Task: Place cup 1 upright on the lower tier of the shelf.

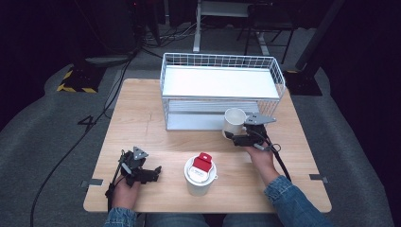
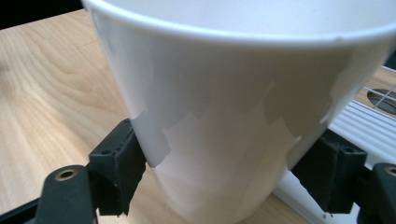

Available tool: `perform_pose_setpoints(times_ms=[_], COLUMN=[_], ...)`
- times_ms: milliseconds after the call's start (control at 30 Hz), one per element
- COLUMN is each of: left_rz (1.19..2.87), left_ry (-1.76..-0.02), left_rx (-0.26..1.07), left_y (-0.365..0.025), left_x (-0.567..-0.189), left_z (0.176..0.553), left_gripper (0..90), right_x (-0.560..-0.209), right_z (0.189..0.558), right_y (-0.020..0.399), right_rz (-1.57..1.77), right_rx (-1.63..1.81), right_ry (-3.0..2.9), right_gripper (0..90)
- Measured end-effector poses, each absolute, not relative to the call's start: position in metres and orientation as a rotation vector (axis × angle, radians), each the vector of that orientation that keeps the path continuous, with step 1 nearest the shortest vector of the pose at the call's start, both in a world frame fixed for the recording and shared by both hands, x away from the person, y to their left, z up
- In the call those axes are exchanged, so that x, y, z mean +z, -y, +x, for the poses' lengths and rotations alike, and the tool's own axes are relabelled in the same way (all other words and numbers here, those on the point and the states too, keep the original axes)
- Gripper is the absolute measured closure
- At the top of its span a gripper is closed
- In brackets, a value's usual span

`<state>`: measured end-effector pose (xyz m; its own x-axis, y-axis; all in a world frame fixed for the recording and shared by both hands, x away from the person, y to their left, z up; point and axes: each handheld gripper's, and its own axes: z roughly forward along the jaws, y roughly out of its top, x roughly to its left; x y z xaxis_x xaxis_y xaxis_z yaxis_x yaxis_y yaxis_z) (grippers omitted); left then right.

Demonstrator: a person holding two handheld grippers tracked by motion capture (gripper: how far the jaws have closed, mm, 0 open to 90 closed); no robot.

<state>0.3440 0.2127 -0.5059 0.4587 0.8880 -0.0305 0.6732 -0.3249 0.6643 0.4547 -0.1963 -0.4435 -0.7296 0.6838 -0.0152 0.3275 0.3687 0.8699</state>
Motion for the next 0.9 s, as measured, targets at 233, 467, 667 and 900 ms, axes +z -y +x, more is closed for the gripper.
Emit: perform_pose_setpoints(times_ms=[233, 467, 667, 900], left_rz=[2.1, 2.098, 2.098, 2.098], left_ry=[-1.296, -1.297, -1.297, -1.296], left_rx=[0.456, 0.457, 0.457, 0.457], left_y=[-0.213, -0.213, -0.213, -0.213], left_x=[-0.506, -0.506, -0.506, -0.506], left_z=[0.344, 0.344, 0.344, 0.344], left_gripper=[0.1, 0.0, 0.0, 0.0], right_x=[-0.441, -0.44, -0.441, -0.445], right_z=[0.471, 0.482, 0.491, 0.497], right_y=[0.189, 0.185, 0.179, 0.174], right_rz=[0.89, 0.885, 0.876, 0.866], right_rx=[1.292, 1.259, 1.244, 1.244], right_ry=[-2.242, -2.238, -2.244, -2.235], right_gripper=[23.7, 23.7, 23.7, 23.7])
